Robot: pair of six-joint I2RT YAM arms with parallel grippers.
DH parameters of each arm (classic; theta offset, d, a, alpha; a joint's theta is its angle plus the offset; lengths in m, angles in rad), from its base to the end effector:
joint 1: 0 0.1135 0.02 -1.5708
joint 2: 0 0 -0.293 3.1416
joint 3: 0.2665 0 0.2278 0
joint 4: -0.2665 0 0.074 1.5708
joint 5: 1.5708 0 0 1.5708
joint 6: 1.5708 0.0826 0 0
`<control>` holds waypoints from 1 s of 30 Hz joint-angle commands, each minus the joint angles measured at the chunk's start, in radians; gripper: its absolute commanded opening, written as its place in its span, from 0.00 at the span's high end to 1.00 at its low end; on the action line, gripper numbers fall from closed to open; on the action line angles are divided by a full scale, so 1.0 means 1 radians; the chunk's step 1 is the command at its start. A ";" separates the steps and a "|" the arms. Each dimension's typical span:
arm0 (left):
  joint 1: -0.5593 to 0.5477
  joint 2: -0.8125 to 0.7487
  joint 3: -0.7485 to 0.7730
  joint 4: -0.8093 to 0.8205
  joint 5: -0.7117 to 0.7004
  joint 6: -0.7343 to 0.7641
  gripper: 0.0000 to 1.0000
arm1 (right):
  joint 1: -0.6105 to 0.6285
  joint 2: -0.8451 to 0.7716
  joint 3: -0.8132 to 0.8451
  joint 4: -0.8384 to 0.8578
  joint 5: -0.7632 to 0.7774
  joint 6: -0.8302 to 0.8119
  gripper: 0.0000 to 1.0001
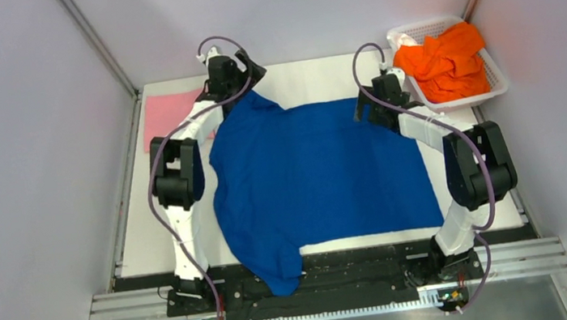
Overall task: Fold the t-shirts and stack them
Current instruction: Flatten out the tshirt
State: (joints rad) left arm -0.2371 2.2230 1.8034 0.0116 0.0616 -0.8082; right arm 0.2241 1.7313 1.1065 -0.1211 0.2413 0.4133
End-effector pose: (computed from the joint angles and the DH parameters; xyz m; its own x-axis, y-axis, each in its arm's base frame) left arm 0.5495 -0.1380 0.2495 -0.4757 -0.6275 -0.6164 -0.0790 0.7284 -0.6806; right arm 0.3880 0.0682 0.2182 -0.6239 0.2578 -0.7378 0.2249 0.9633 0.1465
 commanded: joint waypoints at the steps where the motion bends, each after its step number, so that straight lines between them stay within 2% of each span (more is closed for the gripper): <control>1: 0.000 -0.134 -0.158 0.070 -0.051 0.014 0.01 | 0.040 0.006 0.070 0.014 -0.018 -0.043 0.01; 5: -0.001 -0.116 -0.160 0.004 -0.052 -0.015 0.01 | 0.041 -0.011 0.042 0.029 -0.014 -0.030 0.01; 12: -0.001 -0.022 -0.109 -0.007 0.009 -0.065 0.01 | 0.041 -0.015 0.034 0.018 0.009 -0.041 0.01; 20: -0.005 0.059 -0.062 -0.062 -0.034 -0.109 0.01 | 0.041 -0.007 0.037 0.014 0.020 -0.051 0.01; 30: -0.007 0.198 0.117 -0.049 0.028 -0.132 0.01 | 0.041 0.012 0.039 0.006 0.044 -0.058 0.01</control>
State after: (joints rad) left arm -0.2382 2.3680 1.8374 -0.0479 0.0631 -0.9264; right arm 0.2646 1.7378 1.1332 -0.1215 0.2466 0.3668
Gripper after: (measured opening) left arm 0.989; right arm 0.986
